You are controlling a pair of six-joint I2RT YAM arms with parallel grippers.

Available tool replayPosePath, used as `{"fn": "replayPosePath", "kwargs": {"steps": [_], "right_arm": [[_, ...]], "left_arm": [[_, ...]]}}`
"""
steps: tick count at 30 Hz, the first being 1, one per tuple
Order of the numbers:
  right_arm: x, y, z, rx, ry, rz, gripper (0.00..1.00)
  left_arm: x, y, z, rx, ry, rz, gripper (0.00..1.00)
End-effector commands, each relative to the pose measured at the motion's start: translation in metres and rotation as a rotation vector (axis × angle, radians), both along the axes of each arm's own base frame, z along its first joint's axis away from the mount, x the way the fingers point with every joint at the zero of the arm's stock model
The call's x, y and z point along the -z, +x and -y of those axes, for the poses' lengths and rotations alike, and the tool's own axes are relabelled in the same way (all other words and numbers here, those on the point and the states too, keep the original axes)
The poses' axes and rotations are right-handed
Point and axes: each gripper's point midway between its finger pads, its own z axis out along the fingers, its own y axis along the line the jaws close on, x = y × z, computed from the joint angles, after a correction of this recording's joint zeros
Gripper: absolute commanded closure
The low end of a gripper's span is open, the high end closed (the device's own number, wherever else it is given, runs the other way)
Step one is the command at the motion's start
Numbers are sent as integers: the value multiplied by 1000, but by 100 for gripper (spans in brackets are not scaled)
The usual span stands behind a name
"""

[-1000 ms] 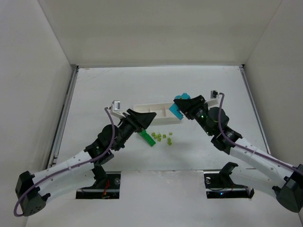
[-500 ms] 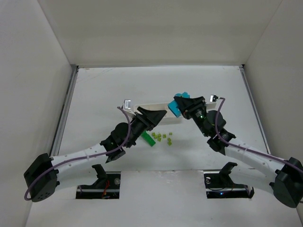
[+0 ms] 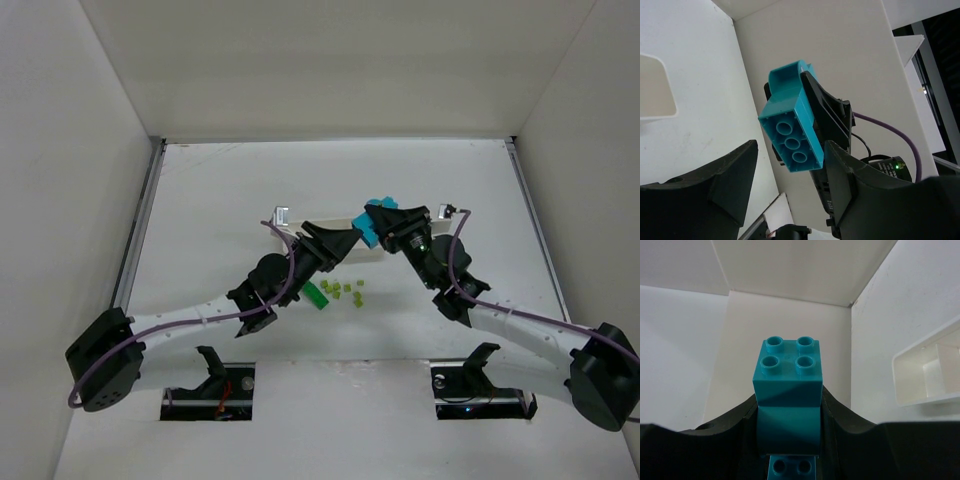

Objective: Sort the legos into containers by color

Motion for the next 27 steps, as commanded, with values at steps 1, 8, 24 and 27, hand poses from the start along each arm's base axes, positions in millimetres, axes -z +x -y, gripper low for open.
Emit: {"fn": "replayPosePath", "kwargs": {"steps": [1,8,24,27], "right_arm": [[-26,-3,1,-14,92,63,73],[-24,-4,-2,-25,103,58,73],[-21,-5,-11,-65,117,50,74],[-22,-6,-12,-77,127,48,74]], "left_arm": [[-47,3,0,-12,-119,72,48],[-47,9,3,-20,-124,78,49],[-43,19,6,-31,-130,69,58],[-41,21,8,-32,-126,67,58]]}}
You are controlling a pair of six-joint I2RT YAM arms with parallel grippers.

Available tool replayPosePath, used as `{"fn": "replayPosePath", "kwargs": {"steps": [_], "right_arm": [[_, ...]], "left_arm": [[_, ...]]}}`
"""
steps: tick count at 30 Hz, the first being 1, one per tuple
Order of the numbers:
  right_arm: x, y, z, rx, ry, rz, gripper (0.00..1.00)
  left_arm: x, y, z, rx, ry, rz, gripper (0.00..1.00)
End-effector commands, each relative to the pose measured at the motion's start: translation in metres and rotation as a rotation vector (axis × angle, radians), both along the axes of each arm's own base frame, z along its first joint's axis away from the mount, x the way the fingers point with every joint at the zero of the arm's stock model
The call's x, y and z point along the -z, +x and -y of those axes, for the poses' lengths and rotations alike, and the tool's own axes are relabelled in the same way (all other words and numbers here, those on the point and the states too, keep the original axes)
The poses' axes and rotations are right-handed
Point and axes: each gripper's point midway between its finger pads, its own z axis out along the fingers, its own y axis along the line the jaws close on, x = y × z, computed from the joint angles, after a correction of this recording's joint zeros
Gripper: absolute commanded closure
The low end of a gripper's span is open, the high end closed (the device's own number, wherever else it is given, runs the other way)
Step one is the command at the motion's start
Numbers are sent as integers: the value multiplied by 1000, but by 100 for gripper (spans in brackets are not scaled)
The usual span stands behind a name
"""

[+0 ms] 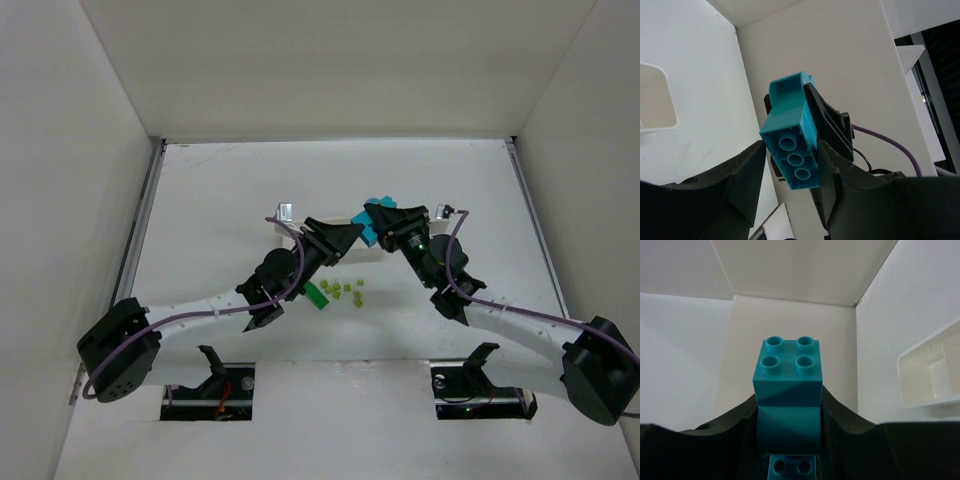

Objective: Sort the legos into containers by color

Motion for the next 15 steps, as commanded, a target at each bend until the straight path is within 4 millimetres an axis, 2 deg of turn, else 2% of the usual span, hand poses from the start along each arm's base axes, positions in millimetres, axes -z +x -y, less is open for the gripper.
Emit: {"fn": "replayPosePath", "kwargs": {"steps": [1,10,15], "right_arm": [[-27,-10,-8,-68,91,66,74],[-25,-9,-12,-84,103,62,74],[-22,-7,-10,-79,109,55,74]], "left_arm": [[-45,5,1,-6,-113,73,58],[-45,8,1,-7,-121,77,58],[-45,7,0,-5,-124,78,73]]}}
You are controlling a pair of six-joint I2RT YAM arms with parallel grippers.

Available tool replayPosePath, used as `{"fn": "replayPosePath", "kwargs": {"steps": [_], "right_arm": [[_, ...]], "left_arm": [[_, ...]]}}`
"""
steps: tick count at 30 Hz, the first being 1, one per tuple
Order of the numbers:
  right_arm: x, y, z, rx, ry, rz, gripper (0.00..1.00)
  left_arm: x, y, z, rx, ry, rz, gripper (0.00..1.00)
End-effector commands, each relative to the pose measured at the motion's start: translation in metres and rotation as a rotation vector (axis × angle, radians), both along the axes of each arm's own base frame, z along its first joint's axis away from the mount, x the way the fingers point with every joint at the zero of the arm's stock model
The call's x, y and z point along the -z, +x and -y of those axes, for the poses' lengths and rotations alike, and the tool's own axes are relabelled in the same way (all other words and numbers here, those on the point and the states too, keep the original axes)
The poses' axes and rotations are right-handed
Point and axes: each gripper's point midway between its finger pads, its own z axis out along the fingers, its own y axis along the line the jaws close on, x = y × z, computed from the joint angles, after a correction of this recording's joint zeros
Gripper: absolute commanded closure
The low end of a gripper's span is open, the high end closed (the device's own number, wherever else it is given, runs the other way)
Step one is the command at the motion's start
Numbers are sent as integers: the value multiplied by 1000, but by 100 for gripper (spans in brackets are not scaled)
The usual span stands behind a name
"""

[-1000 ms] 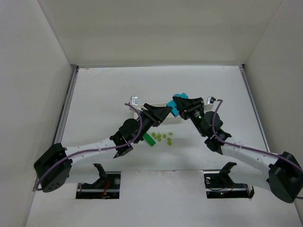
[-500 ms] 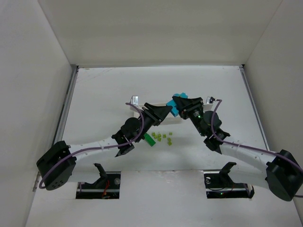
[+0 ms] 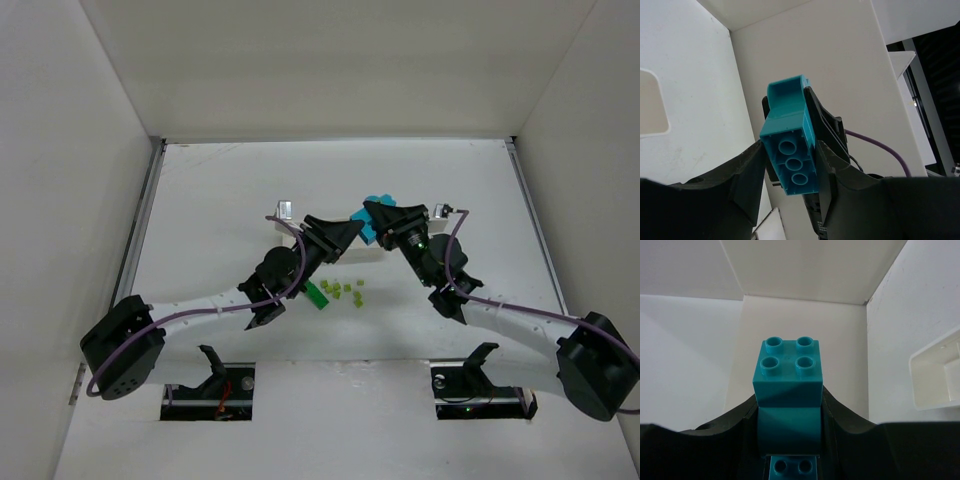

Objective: Sort the legos into containers by color

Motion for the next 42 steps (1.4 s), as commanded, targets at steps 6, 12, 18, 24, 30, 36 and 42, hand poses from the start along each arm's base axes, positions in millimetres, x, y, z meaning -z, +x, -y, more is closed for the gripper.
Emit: {"fn": "replayPosePath", "kwargs": {"steps": [6,12,18,24,30,36,42], "right_arm": [[-28,-4,-2,-51,111,80,74],[-32,7,12,-27,130,104,77],[-30,12,23,5,120,106,77],[-27,17,31,32,88,111,77],[-9,18,32,58,-85,111,76],[15,9,35,66,-294,99,77],[33,-6,40,63,-458,89,76]], "left_arm": [[-43,-6,3,47,-129,78,85],[-44,-16,-2,71,-166,76,87],[-42,-19,-10,66,-169,73,87],[-29,-23,-16,65,-136,62,87],[-7,11,-55,-77,87,36,85],[27,44,-75,-153,656,14,83],[75,68,-97,-245,1071,-37,83]]}}
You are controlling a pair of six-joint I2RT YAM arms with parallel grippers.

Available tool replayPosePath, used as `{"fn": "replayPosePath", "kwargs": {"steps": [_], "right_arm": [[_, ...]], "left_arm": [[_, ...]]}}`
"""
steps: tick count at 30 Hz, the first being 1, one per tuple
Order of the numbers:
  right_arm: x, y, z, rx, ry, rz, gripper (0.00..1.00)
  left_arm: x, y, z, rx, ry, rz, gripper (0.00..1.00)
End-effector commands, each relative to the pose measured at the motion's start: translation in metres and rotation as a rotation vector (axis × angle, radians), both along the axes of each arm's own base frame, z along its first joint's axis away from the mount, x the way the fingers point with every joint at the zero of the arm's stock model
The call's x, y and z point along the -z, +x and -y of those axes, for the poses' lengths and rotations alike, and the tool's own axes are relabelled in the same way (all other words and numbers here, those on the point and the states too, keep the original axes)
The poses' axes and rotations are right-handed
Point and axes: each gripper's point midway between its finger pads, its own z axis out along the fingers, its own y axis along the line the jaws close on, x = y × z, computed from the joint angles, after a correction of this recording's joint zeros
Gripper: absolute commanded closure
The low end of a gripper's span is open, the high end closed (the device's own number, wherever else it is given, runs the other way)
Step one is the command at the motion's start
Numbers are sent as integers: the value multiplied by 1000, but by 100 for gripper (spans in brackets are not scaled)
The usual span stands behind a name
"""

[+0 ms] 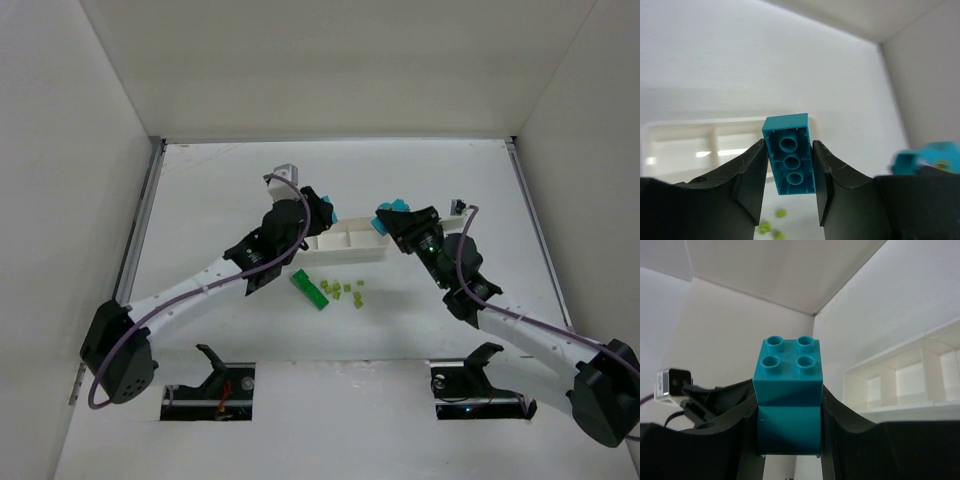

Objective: Sort the legos into containers by color

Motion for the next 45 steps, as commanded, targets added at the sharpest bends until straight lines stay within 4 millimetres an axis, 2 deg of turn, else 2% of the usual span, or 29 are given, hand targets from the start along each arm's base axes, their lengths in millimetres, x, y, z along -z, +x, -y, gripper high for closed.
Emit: {"fn": "replayPosePath", "kwargs": {"steps": [1,10,17,23,30,32,37,39,43,45], "right_arm": [[14,-9,7,21,-148,9,76],[28,-33,23,25,-249,8,76],[37,-40,26,17,-271,1,76],[37,-40,24,12,-282,3,75],[38,-40,25,14,-281,9,75],[37,-40,26,19,-281,10,75],[35,-39,29,29,-285,15,75],[33,-39,28,27,-284,18,75],[34,-39,27,24,-289,18,75],[36,-39,29,25,-291,15,75]], "left_arm": [[56,4,-36,-76,394,-71,83],[89,27,-54,-143,528,-95,82],[99,42,-56,-151,561,-89,80],[109,45,-51,-135,566,-96,79],[109,47,-49,-95,562,-62,79],[107,45,-44,-77,552,-57,79],[98,34,-3,39,477,-30,79],[96,35,6,52,472,-20,79],[98,40,14,60,474,-12,80],[98,41,10,45,484,-14,80]]}}
